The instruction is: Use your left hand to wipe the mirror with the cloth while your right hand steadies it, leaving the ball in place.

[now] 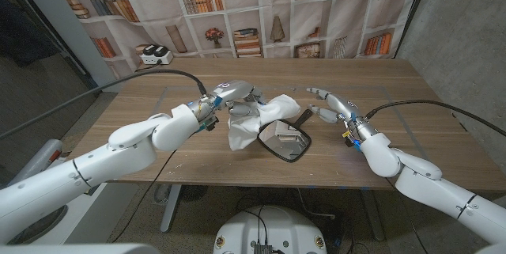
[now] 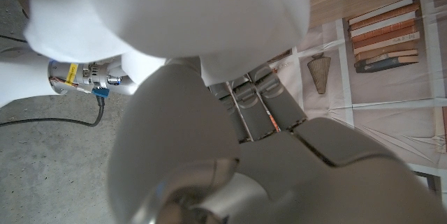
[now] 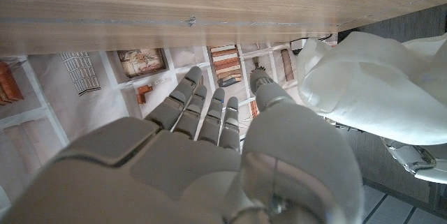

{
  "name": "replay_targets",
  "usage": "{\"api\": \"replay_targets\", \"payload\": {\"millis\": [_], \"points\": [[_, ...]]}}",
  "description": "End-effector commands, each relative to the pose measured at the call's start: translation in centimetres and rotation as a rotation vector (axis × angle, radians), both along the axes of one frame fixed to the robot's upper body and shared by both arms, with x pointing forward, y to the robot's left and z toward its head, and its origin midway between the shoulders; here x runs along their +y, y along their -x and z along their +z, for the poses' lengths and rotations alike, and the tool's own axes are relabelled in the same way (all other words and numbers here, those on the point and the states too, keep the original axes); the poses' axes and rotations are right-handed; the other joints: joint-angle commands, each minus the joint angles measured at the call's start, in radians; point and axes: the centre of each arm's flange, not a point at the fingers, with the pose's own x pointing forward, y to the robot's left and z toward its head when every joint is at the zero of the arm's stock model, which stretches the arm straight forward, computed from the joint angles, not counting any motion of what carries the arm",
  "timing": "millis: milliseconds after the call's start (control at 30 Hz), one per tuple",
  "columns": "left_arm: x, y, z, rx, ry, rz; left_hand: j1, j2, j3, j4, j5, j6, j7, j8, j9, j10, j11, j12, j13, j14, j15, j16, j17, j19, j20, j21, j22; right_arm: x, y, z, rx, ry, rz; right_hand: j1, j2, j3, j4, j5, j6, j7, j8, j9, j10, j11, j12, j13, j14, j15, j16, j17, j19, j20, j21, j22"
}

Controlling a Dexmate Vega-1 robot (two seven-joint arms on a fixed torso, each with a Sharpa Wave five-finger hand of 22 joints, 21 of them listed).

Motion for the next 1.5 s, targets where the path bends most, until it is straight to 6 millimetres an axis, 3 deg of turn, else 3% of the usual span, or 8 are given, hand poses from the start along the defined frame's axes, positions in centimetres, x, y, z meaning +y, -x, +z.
{"api": "replay_targets", "payload": {"millis": [33, 200, 433, 500, 567, 767, 900, 1500], "points": [[-0.5, 0.0, -0.3, -0.006, 0.017, -0.002, 0.004, 0.004, 0.026, 0.023, 0.004, 0.01, 0.005, 0.006, 0.004, 0.036, -0.025, 0.001, 0.005, 0.055, -0.052, -0.002, 0.001, -0.004, 0.002, -0.001, 0.005, -0.2, -0.1, 0.6, -0.027, 0.114, -0.034, 0.078, 0.016, 0.083, 0.042, 0.027, 0.041, -0.036, 0.011, 0.007, 0.009, -0.025, -0.002, 0.002, 0.009, -0.111, 0.01, 0.019, -0.002, -0.14, -0.005, 0.013], [-0.6, 0.0, -0.3, -0.008, 0.02, 0.003, 0.005, 0.004, 0.027, 0.023, 0.004, 0.01, 0.005, 0.007, 0.003, 0.035, -0.024, -0.002, 0.007, 0.055, -0.052, -0.003, 0.001, -0.003, 0.002, -0.001, 0.005, -0.1, -0.1, 0.9, -0.051, 0.182, -0.044, 0.103, 0.014, 0.115, 0.091, 0.047, 0.113, -0.044, 0.026, 0.008, 0.044, -0.04, 0.008, 0.001, 0.024, -0.127, 0.026, 0.034, 0.009, -0.158, 0.009, 0.021], [-0.7, 0.0, -0.3, -0.011, 0.025, 0.007, 0.006, 0.003, 0.028, 0.023, 0.004, 0.008, 0.005, 0.008, 0.003, 0.038, -0.027, -0.004, 0.01, 0.055, -0.052, -0.005, 0.002, -0.003, 0.002, -0.002, 0.005, -0.1, -0.5, 1.1, -0.071, 0.239, -0.063, 0.12, 0.008, 0.122, 0.126, 0.062, 0.218, -0.061, 0.04, 0.008, 0.096, -0.051, 0.02, -0.001, 0.05, -0.134, 0.041, 0.047, 0.035, -0.166, 0.032, 0.024], [-0.7, 0.1, -0.2, -0.013, 0.025, 0.01, 0.006, 0.003, 0.028, 0.024, 0.004, 0.006, 0.006, 0.009, 0.004, 0.035, -0.028, -0.006, 0.011, 0.055, -0.052, -0.005, 0.003, -0.003, 0.002, -0.002, 0.005, 0.0, -0.5, 1.1, -0.072, 0.267, -0.085, 0.122, 0.007, 0.118, 0.136, 0.064, 0.217, -0.079, 0.029, 0.008, 0.099, -0.084, 0.018, -0.001, 0.05, -0.14, 0.043, 0.051, 0.033, -0.167, 0.036, 0.025], [-0.7, 0.1, -0.2, -0.02, 0.028, 0.011, 0.005, 0.004, 0.029, 0.024, 0.004, 0.008, 0.005, 0.01, 0.004, 0.036, -0.027, -0.007, 0.012, 0.055, -0.052, -0.005, 0.003, -0.004, 0.002, -0.002, 0.005, 0.0, -0.7, 1.1, -0.053, 0.286, -0.103, 0.126, 0.005, 0.117, 0.135, 0.065, 0.209, -0.078, 0.02, 0.007, 0.106, -0.099, 0.018, -0.002, 0.051, -0.142, 0.043, 0.052, 0.03, -0.167, 0.038, 0.025], [-0.9, 0.3, 0.1, -0.029, 0.024, 0.005, 0.007, 0.002, 0.029, 0.024, 0.004, 0.003, 0.007, 0.011, 0.006, 0.036, -0.026, -0.009, 0.014, 0.054, -0.052, -0.007, 0.003, -0.006, 0.001, -0.003, 0.005, 0.0, -1.4, 0.8, -0.023, 0.359, -0.102, 0.14, 0.003, 0.119, 0.126, 0.069, 0.188, -0.077, 0.004, 0.007, 0.116, -0.104, 0.017, -0.003, 0.044, -0.144, 0.037, 0.05, 0.01, -0.166, 0.035, 0.025], [-0.9, 0.4, 0.3, -0.026, 0.022, 0.003, 0.007, 0.003, 0.03, 0.024, 0.004, 0.001, 0.008, 0.011, 0.006, 0.036, -0.024, -0.01, 0.015, 0.054, -0.052, -0.007, 0.004, -0.005, 0.001, -0.003, 0.005, 0.2, -1.6, 0.5, -0.032, 0.401, -0.095, 0.146, 0.005, 0.118, 0.124, 0.071, 0.185, -0.087, -0.001, 0.007, 0.115, -0.118, 0.013, -0.003, 0.045, -0.149, 0.037, 0.05, 0.007, -0.166, 0.037, 0.026], [-1.1, 0.6, -0.1, -0.004, 0.022, -0.007, 0.008, 0.003, 0.032, 0.025, 0.005, -0.002, 0.009, 0.015, 0.009, 0.038, -0.026, -0.015, 0.022, 0.053, -0.052, -0.01, 0.006, -0.006, 0.002, -0.005, 0.005, 0.7, -3.0, -0.8, 0.008, 0.484, -0.102, 0.163, -0.001, 0.116, 0.109, 0.07, 0.162, -0.106, -0.012, 0.006, 0.095, -0.131, -0.003, -0.003, 0.041, -0.134, 0.031, 0.047, -0.003, -0.156, 0.04, 0.024]]}}
